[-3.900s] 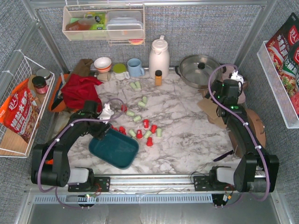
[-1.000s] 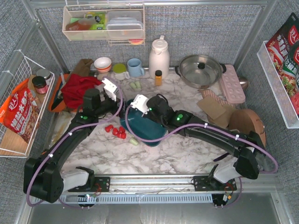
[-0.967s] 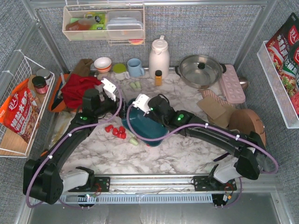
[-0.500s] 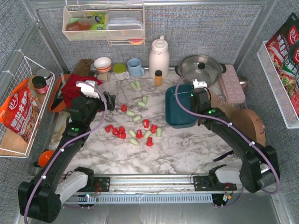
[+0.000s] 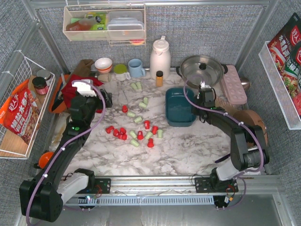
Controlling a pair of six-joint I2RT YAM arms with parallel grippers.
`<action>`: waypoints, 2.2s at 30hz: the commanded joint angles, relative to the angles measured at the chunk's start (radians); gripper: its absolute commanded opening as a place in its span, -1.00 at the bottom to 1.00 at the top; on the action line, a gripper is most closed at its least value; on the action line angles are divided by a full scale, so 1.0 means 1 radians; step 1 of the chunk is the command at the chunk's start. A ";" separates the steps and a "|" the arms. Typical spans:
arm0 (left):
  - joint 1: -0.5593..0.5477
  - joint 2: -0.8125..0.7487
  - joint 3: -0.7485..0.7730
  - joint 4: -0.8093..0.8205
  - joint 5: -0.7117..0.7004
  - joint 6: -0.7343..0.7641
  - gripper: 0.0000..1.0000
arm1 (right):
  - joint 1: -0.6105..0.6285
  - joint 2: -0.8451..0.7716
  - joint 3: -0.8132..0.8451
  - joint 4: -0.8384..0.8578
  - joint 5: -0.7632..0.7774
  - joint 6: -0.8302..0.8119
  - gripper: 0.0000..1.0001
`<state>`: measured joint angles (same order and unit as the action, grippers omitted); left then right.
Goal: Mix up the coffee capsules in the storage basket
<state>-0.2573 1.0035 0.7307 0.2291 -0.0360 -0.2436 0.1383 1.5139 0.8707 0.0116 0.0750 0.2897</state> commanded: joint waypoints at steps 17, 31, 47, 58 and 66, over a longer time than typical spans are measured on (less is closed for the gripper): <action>0.006 0.025 0.012 -0.004 -0.012 0.024 0.98 | -0.034 -0.105 0.093 -0.128 0.015 -0.075 0.57; 0.002 0.065 0.102 -0.457 -0.031 -0.152 0.99 | 0.181 -0.455 0.044 -0.179 0.187 -0.209 0.57; -0.186 0.181 0.009 -0.663 -0.080 -0.394 0.28 | 0.195 -0.530 -0.048 -0.132 0.107 -0.160 0.57; -0.236 0.294 0.044 -0.671 -0.191 -0.459 -0.03 | 0.195 -0.583 -0.058 -0.133 0.084 -0.146 0.57; -0.235 0.338 0.052 -0.631 -0.213 -0.449 -0.02 | 0.195 -0.581 -0.058 -0.133 0.074 -0.142 0.57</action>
<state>-0.4938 1.3186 0.7704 -0.4347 -0.2264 -0.6899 0.3325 0.9333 0.8158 -0.1452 0.1555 0.1368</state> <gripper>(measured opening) 0.493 0.787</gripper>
